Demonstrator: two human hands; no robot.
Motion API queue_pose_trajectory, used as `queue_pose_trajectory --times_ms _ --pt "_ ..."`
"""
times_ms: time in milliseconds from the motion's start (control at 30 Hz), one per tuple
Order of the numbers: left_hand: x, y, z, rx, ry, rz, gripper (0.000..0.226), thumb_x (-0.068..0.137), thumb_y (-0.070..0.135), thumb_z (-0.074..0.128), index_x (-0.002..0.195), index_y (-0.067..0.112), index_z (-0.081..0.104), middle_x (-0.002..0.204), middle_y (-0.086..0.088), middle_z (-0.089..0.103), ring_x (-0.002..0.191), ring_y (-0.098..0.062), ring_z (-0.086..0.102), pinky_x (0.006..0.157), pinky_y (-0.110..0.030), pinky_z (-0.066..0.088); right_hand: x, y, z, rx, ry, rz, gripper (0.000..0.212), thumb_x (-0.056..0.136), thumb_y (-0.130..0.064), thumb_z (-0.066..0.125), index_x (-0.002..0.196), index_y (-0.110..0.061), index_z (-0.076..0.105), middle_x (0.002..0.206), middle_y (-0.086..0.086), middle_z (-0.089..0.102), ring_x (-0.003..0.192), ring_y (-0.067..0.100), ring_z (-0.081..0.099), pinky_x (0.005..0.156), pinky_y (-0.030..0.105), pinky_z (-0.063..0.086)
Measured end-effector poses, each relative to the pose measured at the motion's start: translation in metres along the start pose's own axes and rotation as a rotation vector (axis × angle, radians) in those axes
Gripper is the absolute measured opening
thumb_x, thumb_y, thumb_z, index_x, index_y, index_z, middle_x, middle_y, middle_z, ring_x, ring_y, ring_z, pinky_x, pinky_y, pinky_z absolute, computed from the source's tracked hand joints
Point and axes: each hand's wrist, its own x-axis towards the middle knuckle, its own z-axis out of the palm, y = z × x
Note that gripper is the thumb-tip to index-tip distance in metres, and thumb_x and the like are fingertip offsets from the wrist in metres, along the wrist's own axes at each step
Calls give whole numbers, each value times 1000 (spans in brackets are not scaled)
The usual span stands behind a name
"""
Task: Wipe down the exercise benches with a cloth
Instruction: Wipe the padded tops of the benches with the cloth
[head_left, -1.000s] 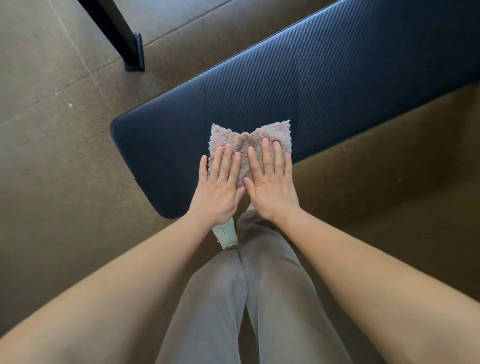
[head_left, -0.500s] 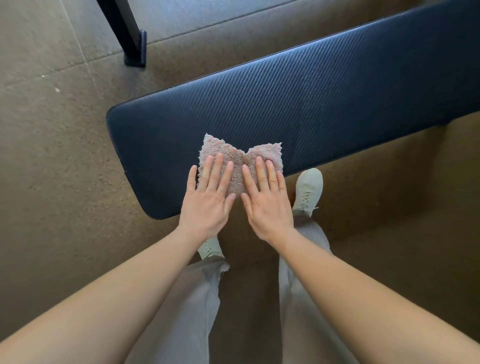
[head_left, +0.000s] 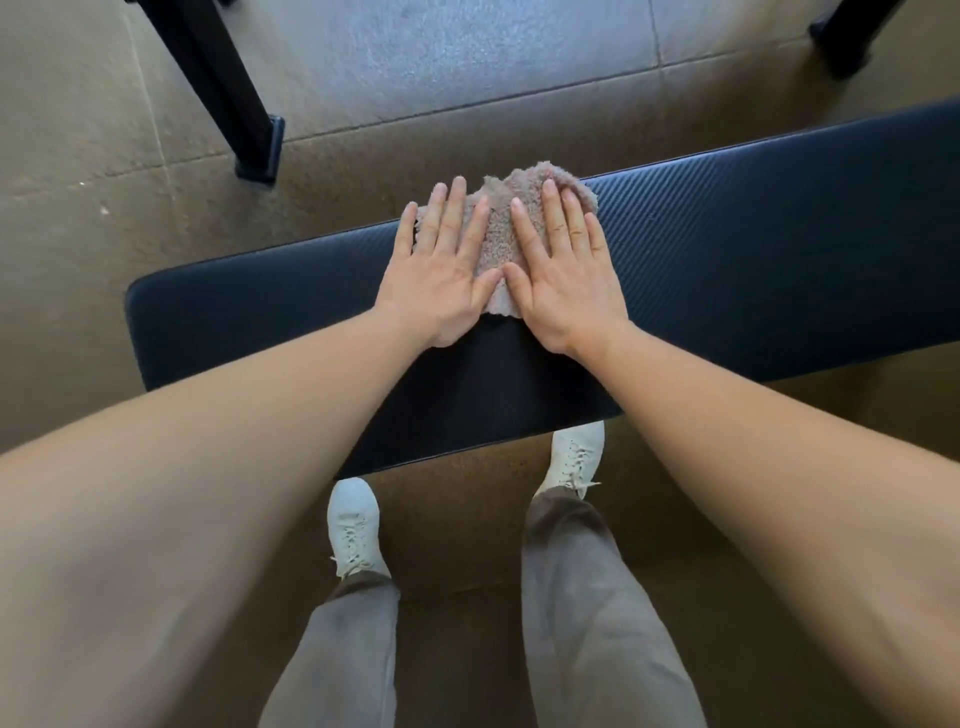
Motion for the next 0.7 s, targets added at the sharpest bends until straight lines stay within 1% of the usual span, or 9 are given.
queue_pose_trajectory --times_ms 67,167,267,367,467,600,700 --pt "23 13 -11 -14 -9 -25 73 106 59 14 163 19 -10 171 -10 -13 158 -27 -13 127 -52 -10 17 21 -7 -6 6 -4 68 106 -56 13 164 -24 -2 171 15 -10 159 28 -10 129 44 -5" --pt "51 31 -23 -11 -24 -44 69 106 56 11 164 21 -5 173 -5 0 159 -27 -3 126 -55 -9 36 49 -17 -18 -6 21 68 106 -55 13 165 -22 3 171 18 -4 159 32 -8 128 46 -6" --pt "56 44 -21 -9 16 -63 67 107 54 11 164 21 -2 173 -2 2 159 -27 -2 126 -56 -6 39 61 -18 -26 1 43 67 107 -54 11 164 -21 4 171 16 -2 159 32 -7 127 48 -7" --pt "41 47 -10 -17 72 -34 67 107 53 12 164 20 -2 173 -4 -2 159 -27 -5 126 -55 -4 29 55 -11 -21 42 60 66 108 -50 10 164 -18 -1 171 18 -6 158 33 -9 128 48 -7" --pt "18 46 5 18 113 -10 68 108 52 13 164 18 -3 172 -9 -7 159 -29 -7 127 -55 -2 10 47 1 -14 58 47 68 107 -50 13 164 -16 -5 170 21 -9 158 35 -10 128 50 -5" --pt "-21 53 31 34 136 -26 69 108 53 14 164 17 -1 172 -11 -6 159 -30 -6 127 -57 1 -36 33 21 -17 51 10 70 107 -51 14 163 -15 -5 170 22 -8 157 38 -9 128 54 0" --pt "-53 58 48 36 141 -36 68 108 54 15 164 18 0 172 -10 -5 159 -30 -5 127 -58 2 -70 20 34 1 36 17 70 108 -51 16 164 -15 -5 170 22 -9 157 39 -9 127 55 1"
